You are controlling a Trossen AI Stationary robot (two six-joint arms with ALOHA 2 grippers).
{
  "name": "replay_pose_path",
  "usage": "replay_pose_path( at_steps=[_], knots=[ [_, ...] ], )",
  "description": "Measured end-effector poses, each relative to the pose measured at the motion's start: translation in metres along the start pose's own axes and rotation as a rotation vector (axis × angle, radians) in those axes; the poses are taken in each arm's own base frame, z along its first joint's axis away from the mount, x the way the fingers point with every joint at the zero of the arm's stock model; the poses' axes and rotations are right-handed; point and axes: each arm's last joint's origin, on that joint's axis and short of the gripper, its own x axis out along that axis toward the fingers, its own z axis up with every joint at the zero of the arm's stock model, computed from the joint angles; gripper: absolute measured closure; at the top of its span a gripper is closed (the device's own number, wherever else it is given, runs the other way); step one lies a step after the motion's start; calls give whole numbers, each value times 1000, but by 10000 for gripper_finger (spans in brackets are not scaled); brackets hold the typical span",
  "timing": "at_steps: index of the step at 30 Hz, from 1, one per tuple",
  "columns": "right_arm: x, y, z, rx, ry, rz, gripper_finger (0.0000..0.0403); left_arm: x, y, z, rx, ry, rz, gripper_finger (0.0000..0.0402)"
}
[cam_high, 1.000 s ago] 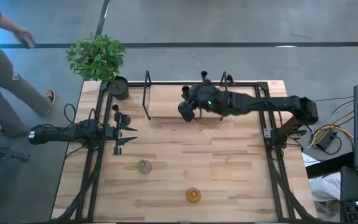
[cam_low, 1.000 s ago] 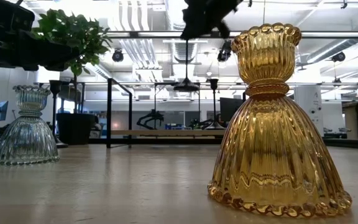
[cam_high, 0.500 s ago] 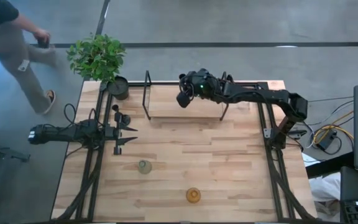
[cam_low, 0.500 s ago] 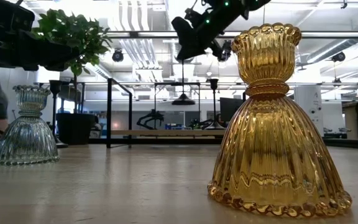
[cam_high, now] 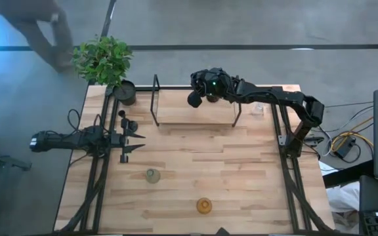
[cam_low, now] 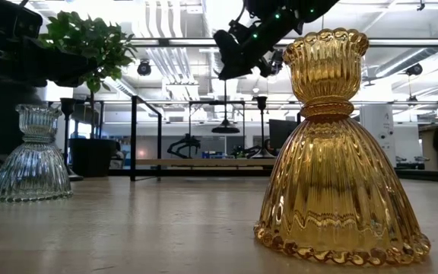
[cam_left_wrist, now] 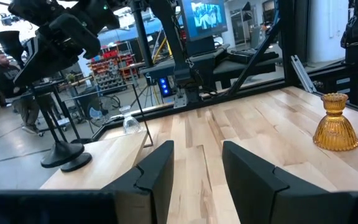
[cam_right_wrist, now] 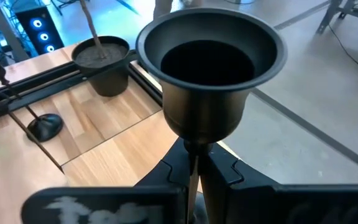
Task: Pick & Place candle stick holders
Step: Put the bottom black candle holder on the shelf aligned with the other black candle holder
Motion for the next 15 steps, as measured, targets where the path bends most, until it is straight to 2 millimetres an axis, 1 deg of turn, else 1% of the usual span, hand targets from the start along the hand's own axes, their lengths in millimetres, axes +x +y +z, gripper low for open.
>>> replay_pose_path(
  at_steps=[3,15],
  knots=[
    [1,-3,0,1,2,-6,390,0,0,0,0,0,0,258],
    [1,-3,0,-4,-3,-8,390,0,0,0,0,0,1,258]
  ],
)
